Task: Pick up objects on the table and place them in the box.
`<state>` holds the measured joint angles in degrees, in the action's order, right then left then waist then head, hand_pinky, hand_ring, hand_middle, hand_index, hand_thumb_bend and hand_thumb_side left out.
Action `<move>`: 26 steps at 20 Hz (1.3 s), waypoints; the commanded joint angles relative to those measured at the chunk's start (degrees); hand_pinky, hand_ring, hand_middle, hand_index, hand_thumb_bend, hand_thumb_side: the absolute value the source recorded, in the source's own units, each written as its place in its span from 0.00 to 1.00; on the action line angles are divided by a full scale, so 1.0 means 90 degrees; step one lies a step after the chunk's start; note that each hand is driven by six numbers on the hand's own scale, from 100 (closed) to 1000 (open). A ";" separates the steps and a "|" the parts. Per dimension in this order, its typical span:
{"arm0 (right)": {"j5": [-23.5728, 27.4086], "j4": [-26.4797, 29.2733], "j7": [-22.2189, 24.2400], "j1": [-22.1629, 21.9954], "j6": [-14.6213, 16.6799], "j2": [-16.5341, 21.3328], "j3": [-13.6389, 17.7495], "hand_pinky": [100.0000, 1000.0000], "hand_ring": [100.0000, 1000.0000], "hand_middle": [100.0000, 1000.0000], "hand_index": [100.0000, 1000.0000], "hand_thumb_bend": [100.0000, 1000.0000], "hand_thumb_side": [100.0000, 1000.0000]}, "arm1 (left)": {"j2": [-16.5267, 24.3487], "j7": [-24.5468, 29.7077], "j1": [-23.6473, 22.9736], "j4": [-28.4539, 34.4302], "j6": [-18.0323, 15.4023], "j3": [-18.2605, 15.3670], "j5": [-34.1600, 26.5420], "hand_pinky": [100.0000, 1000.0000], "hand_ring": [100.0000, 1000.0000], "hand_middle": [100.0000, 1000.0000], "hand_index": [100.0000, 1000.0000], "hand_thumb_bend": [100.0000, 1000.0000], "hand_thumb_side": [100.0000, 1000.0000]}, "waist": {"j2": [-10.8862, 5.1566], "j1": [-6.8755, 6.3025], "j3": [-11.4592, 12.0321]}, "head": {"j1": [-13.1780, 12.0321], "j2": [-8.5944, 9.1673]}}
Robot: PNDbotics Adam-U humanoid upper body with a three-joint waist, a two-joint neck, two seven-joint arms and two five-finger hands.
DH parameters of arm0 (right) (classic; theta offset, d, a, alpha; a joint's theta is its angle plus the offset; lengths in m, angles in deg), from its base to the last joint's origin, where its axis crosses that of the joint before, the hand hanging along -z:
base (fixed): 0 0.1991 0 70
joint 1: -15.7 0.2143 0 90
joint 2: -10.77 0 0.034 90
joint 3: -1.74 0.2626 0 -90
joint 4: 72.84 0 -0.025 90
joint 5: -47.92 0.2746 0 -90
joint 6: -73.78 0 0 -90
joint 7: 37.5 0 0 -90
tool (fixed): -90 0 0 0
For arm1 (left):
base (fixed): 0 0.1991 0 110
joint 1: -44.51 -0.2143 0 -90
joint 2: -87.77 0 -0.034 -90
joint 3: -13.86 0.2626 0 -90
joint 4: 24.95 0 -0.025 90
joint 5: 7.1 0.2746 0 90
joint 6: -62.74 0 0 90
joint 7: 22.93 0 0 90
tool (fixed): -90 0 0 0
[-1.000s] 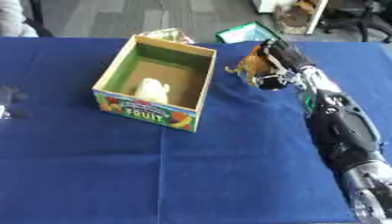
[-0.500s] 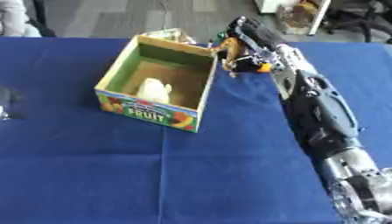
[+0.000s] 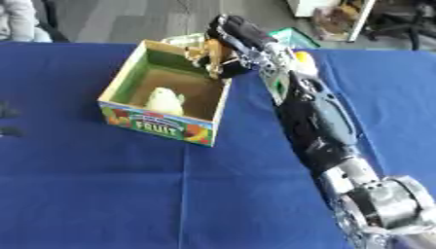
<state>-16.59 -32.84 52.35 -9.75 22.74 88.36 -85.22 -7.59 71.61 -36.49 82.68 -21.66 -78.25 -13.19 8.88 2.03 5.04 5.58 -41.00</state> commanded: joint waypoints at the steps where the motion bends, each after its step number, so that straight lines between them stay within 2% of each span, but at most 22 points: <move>1: 0.0024 0.0214 -0.0042 0.0192 0.0084 0.0116 -0.0042 0.47 0.44 0.29 0.34 0.05 0.01 | 0.0072 0.0031 0.0100 0.0104 0.0001 0.0014 -0.0033 0.55 0.71 0.52 0.63 0.23 0.41 | -0.0082 -0.0013 0.0022 | 0.0056 0.0076; 6: 0.0116 0.0227 -0.0034 0.0180 0.0138 0.0040 -0.0101 0.49 0.45 0.32 0.38 0.06 0.01 | 0.0072 0.0052 0.0128 0.0102 0.0005 0.0032 -0.0048 0.55 0.71 0.52 0.63 0.23 0.40 | -0.0099 0.0002 0.0063 | 0.0088 0.0089; 10: -0.0136 0.0153 0.0083 0.0064 0.0186 -0.0107 -0.0112 0.51 0.47 0.35 0.42 0.08 0.03 | 0.0062 0.0062 0.0149 0.0106 0.0003 0.0042 -0.0065 0.55 0.71 0.52 0.63 0.23 0.40 | -0.0103 -0.0016 0.0120 | 0.0128 0.0127; 12: -0.0344 0.0075 0.0175 0.0002 0.0223 -0.0167 -0.0115 0.52 0.48 0.37 0.45 0.13 0.02 | 0.0057 0.0068 0.0160 0.0108 0.0003 0.0048 -0.0072 0.55 0.71 0.52 0.63 0.23 0.40 | -0.0097 -0.0022 0.0152 | 0.0156 0.0141; 14: -0.0572 -0.0011 0.0313 -0.0049 0.0291 -0.0213 -0.0114 0.55 0.52 0.43 0.54 0.25 0.10 | 0.0053 0.0076 0.0171 0.0108 0.0003 0.0054 -0.0075 0.55 0.71 0.52 0.62 0.23 0.40 | -0.0086 -0.0022 0.0178 | 0.0173 0.0153; 15: -0.0679 -0.0046 0.0398 -0.0071 0.0355 -0.0226 -0.0121 0.58 0.56 0.47 0.60 0.28 0.12 | 0.0051 0.0080 0.0175 0.0108 0.0004 0.0055 -0.0075 0.55 0.71 0.52 0.62 0.24 0.40 | -0.0081 -0.0020 0.0189 | 0.0176 0.0153; 16: -0.0783 -0.0071 0.0477 -0.0091 0.0460 -0.0233 -0.0128 0.58 0.57 0.49 0.61 0.29 0.13 | 0.0047 0.0080 0.0177 0.0109 0.0004 0.0053 -0.0075 0.55 0.71 0.52 0.62 0.24 0.40 | -0.0077 -0.0018 0.0195 | 0.0172 0.0155; 17: -0.0893 -0.0104 0.0569 -0.0109 0.0571 -0.0232 -0.0136 0.63 0.64 0.57 0.69 0.36 0.18 | 0.0047 0.0079 0.0179 0.0109 0.0006 0.0052 -0.0075 0.55 0.71 0.52 0.62 0.24 0.40 | -0.0074 -0.0015 0.0198 | 0.0169 0.0156; 18: -0.0981 -0.0127 0.0641 -0.0121 0.0667 -0.0231 -0.0124 0.66 0.69 0.63 0.75 0.39 0.21 | 0.0047 0.0078 0.0181 0.0108 0.0007 0.0051 -0.0074 0.55 0.71 0.52 0.62 0.24 0.40 | -0.0071 -0.0014 0.0198 | 0.0168 0.0155; 21: -0.1091 -0.0149 0.0787 -0.0121 0.0897 -0.0203 -0.0072 0.72 0.77 0.74 0.83 0.40 0.26 | 0.0048 0.0078 0.0180 0.0109 0.0008 0.0049 -0.0071 0.55 0.71 0.52 0.62 0.24 0.40 | -0.0072 -0.0010 0.0187 | 0.0162 0.0154; 26: -0.0822 -0.0054 0.0820 -0.0062 0.1037 -0.0118 -0.0010 0.76 0.81 0.80 0.87 0.41 0.30 | 0.0053 0.0078 0.0169 0.0107 0.0007 0.0045 -0.0068 0.55 0.71 0.52 0.62 0.24 0.40 | -0.0081 -0.0011 0.0140 | 0.0154 0.0158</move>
<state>-24.81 -34.54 59.67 -11.78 31.58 86.06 -85.76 -7.64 72.18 -35.53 82.68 -21.57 -77.73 -13.68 8.91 2.22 6.29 6.98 -40.20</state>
